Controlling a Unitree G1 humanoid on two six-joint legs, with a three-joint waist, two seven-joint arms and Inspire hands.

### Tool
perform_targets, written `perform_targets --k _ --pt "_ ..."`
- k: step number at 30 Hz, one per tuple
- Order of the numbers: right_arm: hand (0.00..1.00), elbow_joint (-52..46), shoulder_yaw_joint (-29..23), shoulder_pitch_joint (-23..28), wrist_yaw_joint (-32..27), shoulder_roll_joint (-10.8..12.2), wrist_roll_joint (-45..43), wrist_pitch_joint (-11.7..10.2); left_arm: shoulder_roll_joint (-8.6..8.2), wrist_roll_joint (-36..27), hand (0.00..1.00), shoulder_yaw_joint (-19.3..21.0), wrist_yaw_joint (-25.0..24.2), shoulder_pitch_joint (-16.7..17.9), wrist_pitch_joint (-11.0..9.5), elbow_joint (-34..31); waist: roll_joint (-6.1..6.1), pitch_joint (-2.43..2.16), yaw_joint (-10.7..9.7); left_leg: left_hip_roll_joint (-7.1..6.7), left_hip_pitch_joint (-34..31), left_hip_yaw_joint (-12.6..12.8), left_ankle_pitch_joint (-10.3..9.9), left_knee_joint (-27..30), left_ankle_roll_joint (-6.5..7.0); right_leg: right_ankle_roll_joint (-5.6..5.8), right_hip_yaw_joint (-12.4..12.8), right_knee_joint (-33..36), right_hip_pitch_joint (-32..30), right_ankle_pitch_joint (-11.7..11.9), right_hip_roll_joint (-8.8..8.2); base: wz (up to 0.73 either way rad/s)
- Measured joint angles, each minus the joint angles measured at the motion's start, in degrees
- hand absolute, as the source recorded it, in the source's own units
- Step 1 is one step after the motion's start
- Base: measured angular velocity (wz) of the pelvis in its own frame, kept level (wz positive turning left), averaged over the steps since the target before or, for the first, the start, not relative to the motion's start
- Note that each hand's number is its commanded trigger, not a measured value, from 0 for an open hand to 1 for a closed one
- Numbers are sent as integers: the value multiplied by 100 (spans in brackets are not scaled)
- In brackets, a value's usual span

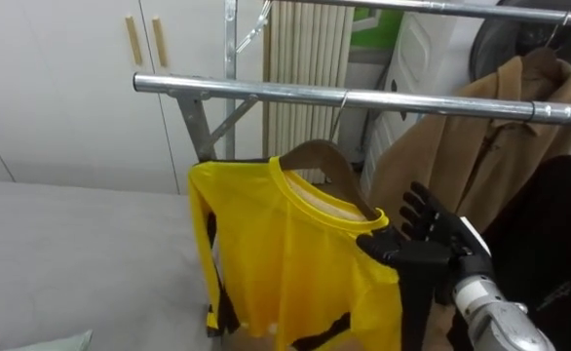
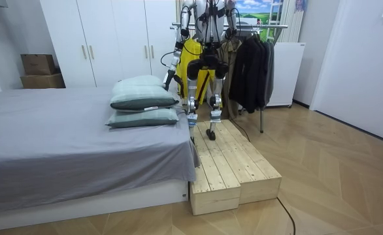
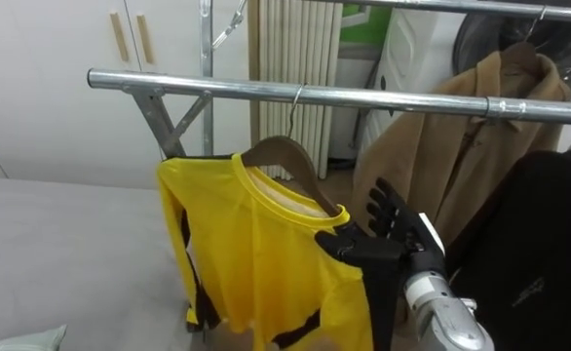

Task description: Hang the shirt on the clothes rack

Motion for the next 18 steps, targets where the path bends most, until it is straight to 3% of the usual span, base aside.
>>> perform_targets --k 12,18 --pt "0 -15 -1 0 -43 0 -1 -4 -14 -1 0 -6 1 8 0 0 11 -8 -5 0 12 -3 0 0 0 -22 -3 -39 6 15 5 0" --pt "0 -16 -63 2 -37 93 -84 -4 -83 -23 0 0 10 118 0 -4 74 -7 -161 0 51 18 -1 -3 2 -25 23 -46 43 17 7 -1"
